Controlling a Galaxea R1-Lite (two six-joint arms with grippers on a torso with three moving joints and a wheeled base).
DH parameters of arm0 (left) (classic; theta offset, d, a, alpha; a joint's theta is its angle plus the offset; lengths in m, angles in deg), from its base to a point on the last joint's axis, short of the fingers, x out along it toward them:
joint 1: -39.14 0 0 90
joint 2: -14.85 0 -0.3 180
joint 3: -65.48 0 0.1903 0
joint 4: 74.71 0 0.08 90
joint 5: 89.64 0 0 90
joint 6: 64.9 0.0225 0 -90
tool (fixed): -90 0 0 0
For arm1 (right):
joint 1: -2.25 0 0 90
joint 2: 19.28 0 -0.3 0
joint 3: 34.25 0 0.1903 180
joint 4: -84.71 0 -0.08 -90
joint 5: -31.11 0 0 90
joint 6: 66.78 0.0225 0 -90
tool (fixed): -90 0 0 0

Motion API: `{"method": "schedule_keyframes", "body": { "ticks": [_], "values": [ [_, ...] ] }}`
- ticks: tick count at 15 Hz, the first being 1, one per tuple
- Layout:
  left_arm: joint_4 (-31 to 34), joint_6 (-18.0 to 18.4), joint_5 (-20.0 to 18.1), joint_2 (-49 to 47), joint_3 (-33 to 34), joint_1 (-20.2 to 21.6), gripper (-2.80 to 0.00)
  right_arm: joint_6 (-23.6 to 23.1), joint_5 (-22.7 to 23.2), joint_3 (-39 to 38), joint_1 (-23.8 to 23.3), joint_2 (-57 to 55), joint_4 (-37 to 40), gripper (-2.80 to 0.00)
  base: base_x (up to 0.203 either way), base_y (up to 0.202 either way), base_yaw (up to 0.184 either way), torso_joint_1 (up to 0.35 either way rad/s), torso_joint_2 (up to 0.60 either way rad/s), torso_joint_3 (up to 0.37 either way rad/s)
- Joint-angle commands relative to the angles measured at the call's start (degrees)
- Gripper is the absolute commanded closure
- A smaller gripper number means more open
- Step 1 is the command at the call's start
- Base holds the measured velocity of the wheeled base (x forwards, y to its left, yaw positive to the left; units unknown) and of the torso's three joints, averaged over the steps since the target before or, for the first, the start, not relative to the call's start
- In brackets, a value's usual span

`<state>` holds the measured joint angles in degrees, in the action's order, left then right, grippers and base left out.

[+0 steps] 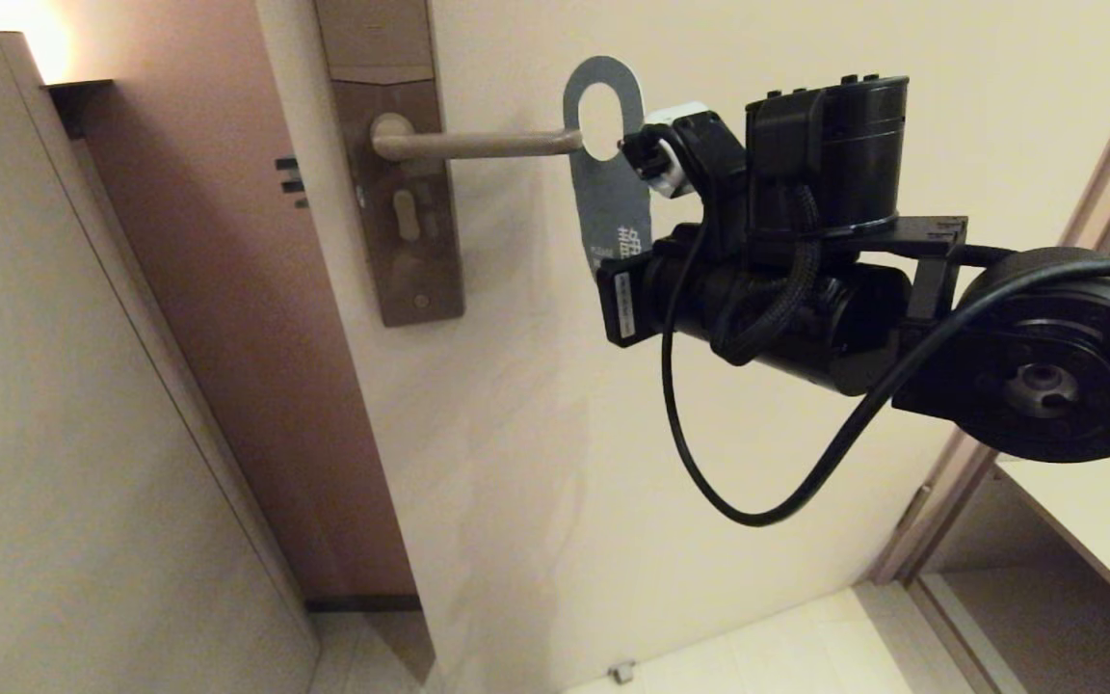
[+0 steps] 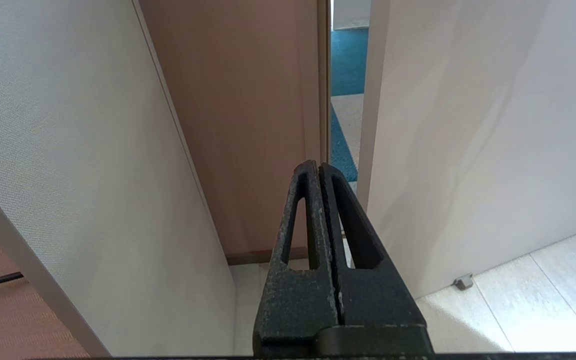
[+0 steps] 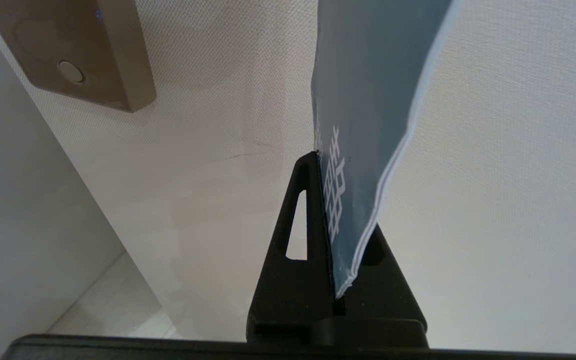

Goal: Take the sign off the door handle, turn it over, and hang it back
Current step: Hang the sign back with the other side facing out

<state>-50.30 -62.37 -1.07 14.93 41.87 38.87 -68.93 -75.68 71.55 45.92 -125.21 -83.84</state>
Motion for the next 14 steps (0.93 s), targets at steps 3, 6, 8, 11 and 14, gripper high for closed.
{"method": "schedule_keyframes", "body": {
  "ticks": [3, 6, 8, 11, 14],
  "values": [
    [0.02, 0.01, -0.07, -0.07, -0.02, 0.00, 0.00, -0.05, -0.09, 0.98, 0.28, -1.65, -0.21, 0.00, 0.000, 0.000, 0.000, 0.000, 0.00, 0.000],
    [0.01, 0.01, 0.02, -0.07, -0.02, 0.00, 0.00, -0.04, -0.55, 2.21, 1.32, -2.40, -0.21, 0.00, 0.000, 0.000, 0.000, 0.000, 0.00, 0.000],
    [0.01, 0.01, 0.01, -0.07, -0.02, 0.00, 0.00, -0.05, -3.45, 3.38, 2.76, -3.28, -0.04, 0.00, 0.000, 0.000, 0.000, 0.000, 0.00, 0.000],
    [0.02, 0.01, 0.02, -0.07, -0.02, 0.00, 0.00, -0.06, -7.30, 3.96, 5.26, -3.76, 0.14, 0.00, 0.000, 0.000, 0.000, 0.000, 0.00, 0.000],
    [0.01, 0.01, 0.02, -0.07, -0.02, 0.00, 0.00, -0.14, -10.99, 4.00, 7.48, -4.13, 0.23, 0.00, 0.000, 0.000, 0.000, 0.000, 0.00, 0.000]
  ]
}}
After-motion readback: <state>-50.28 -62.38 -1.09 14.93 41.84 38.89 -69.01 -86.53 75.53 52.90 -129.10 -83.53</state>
